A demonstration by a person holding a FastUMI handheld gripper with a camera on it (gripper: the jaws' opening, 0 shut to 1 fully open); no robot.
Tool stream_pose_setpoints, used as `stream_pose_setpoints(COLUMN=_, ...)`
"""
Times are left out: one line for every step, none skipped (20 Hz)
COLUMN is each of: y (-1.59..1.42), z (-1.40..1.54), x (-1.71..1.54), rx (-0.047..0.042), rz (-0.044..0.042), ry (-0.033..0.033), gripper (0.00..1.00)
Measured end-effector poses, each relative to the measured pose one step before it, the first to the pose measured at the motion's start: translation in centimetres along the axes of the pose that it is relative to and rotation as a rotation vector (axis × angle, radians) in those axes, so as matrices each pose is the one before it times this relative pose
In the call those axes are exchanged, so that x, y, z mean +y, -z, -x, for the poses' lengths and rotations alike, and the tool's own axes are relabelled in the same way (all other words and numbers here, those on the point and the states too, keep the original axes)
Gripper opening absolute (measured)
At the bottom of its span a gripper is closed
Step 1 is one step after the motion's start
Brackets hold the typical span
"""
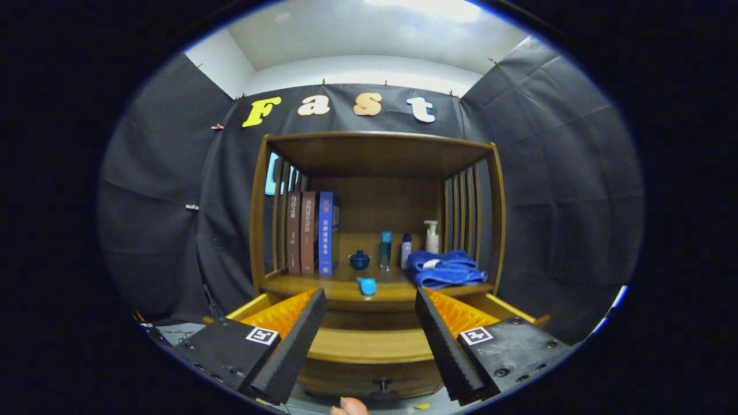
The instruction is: Pull open the drawer, take out the items inside it, and place them on the countertop above the cabinet.
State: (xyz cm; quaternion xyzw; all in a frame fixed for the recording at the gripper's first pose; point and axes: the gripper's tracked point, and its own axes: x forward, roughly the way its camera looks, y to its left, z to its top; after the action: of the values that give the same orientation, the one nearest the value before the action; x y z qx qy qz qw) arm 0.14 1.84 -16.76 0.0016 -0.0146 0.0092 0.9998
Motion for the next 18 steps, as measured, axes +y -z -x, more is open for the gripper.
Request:
stream_pose_setpoints(y=1.803, z=0.565, x=-0.399, rx=0.01823, rz=-0.00431, ry=0.00483, gripper=0.98)
stream_pose_setpoints(y=1.748, z=0.382, x=-0.355, rx=0.01834, rz=-0.00239, ry=0.00198, gripper=0.99)
stream_pose_setpoints(y=1.682, z=0.2, x=-0.353, rx=0.01456, rz=-0.00381, ry=0.0057, gripper=0.99)
stream_pose_setpoints(y=1.596, z=0.197, x=-0.326, rx=0.01761, rz=-0.00287, ry=-0.00017, gripper=0.99)
stream_pose_setpoints(y=1.506, z=0.074, x=-0.311, rx=0.01881, rz=0.00187, ry=0.00609, gripper=0.99)
stream_pose_setpoints(y=1.435, z=0.056, x=-0.368, rx=0.02293, rz=0.00121, ry=0.00425, gripper=0.99)
stream_pose_setpoints(y=1.117, z=-0.017, x=-0.12, rx=0.01587, rz=0.00107, ry=0.00084, gripper=0.99)
stream_pose_setpoints(y=0.902, z=-0.325, x=-0.142, rx=0.01573, rz=0.00231, ry=0.00372, gripper=0.99)
stream_pose_setpoints(y=0.884, z=-0.356, x=-0.092, rx=0.02051, rz=0.00172, ry=0.00095, gripper=0.99)
stream_pose_setpoints(y=0.591, z=-0.301, x=-0.127, rx=0.01554, rz=-0.00091, ry=0.00333, gripper=0.99)
stream_pose_setpoints(y=0.434, z=-0.477, x=-0.189, rx=0.00497, rz=-0.00268, ry=0.00225, gripper=0.99)
stream_pose_setpoints(y=0.52, z=-0.532, x=-0.178, rx=0.01546, rz=0.00019, ry=0.00325, gripper=0.99)
stream_pose_setpoints(y=0.475, z=-0.269, x=0.173, rx=0.01345, rz=-0.00084, ry=-0.01266, gripper=0.99)
stream_pose_setpoints(y=-0.248, z=0.442, x=0.047, rx=-0.00475, rz=-0.00151, ry=-0.00492, gripper=0.99)
stream_pose_setpoints(y=-0.121, z=-0.471, x=-0.02, rx=-0.00915, rz=-0.00171, ry=-0.00195, gripper=0.99)
stream_pose_setpoints(y=0.372, z=-0.317, x=0.132, rx=0.01285, rz=-0.00253, ry=-0.00127, gripper=0.98)
stream_pose_setpoints(y=0.001, z=0.057, x=-0.03, rx=0.00067, rz=0.00445, ry=-0.00098, gripper=0.99)
stream_pose_setpoints(y=0.132, z=-0.042, x=-0.029, rx=0.01186, rz=0.00592, ry=-0.001, gripper=0.99)
